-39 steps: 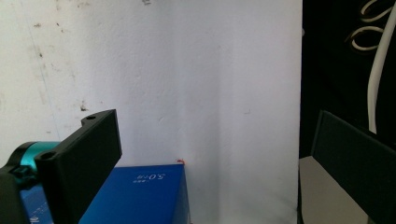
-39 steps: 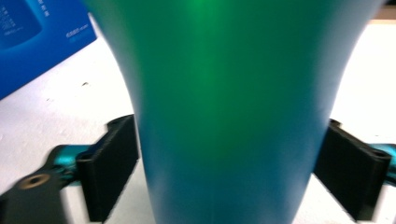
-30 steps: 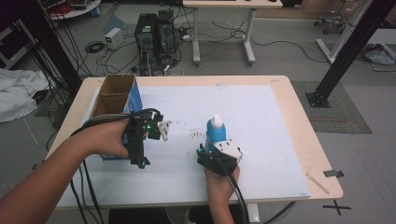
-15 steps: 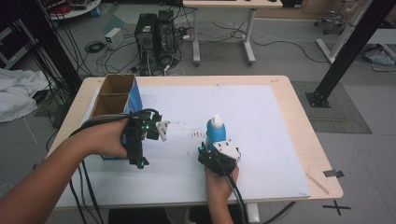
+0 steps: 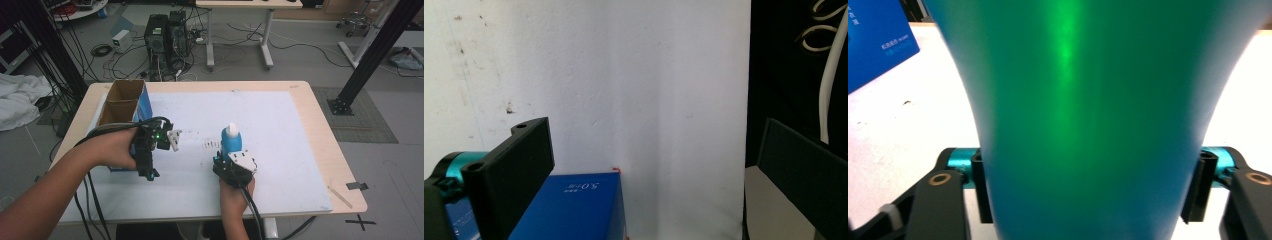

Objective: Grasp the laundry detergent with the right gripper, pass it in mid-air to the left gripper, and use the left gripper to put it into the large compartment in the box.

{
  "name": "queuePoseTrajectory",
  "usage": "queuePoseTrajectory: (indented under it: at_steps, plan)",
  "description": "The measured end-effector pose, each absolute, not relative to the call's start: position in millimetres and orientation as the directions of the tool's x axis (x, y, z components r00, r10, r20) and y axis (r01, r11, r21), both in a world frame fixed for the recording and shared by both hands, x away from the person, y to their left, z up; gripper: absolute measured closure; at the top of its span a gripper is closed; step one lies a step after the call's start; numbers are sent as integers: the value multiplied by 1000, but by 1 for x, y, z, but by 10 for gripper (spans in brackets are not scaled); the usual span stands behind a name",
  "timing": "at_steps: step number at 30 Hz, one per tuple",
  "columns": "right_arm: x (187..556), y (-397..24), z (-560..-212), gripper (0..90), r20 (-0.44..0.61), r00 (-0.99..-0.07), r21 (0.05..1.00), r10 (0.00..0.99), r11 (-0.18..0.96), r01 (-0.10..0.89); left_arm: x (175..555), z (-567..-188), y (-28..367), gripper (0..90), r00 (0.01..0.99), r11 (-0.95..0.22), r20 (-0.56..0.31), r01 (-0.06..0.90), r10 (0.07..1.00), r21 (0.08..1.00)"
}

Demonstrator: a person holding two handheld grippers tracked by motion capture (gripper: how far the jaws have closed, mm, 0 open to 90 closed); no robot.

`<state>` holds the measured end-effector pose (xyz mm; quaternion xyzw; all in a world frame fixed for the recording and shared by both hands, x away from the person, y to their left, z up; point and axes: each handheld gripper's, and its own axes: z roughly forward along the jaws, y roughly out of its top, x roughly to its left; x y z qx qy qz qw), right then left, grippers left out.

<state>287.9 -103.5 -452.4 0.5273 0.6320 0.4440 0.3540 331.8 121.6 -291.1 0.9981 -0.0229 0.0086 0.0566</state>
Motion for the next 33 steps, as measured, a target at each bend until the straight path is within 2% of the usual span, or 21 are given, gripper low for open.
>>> queuePoseTrajectory:
  at_steps: [6, 7, 8, 24, 33]
  plan:
    - [287, -101, -454, 330, 20, -187, 937, 982, 47, 347, 333, -291, 121, 16, 999, -993, 21, -47, -45, 112]
    - [287, -101, -454, 346, 20, -187, 937, 982, 47, 347, 332, -292, 121, 16, 999, -993, 22, -48, -46, 112]
    - [286, -100, -455, 402, 13, -191, 940, 982, 53, 336, 333, -292, 121, 16, 999, -992, 21, -51, -49, 112]
    - [284, -104, -453, 444, 23, -228, 941, 973, 56, 334, 335, -290, 119, 16, 999, -993, 21, -48, -45, 112]
    - [283, -124, -441, 443, 17, -361, 947, 932, 101, 305, 338, -281, 108, 16, 998, -992, 33, -65, -62, 111]
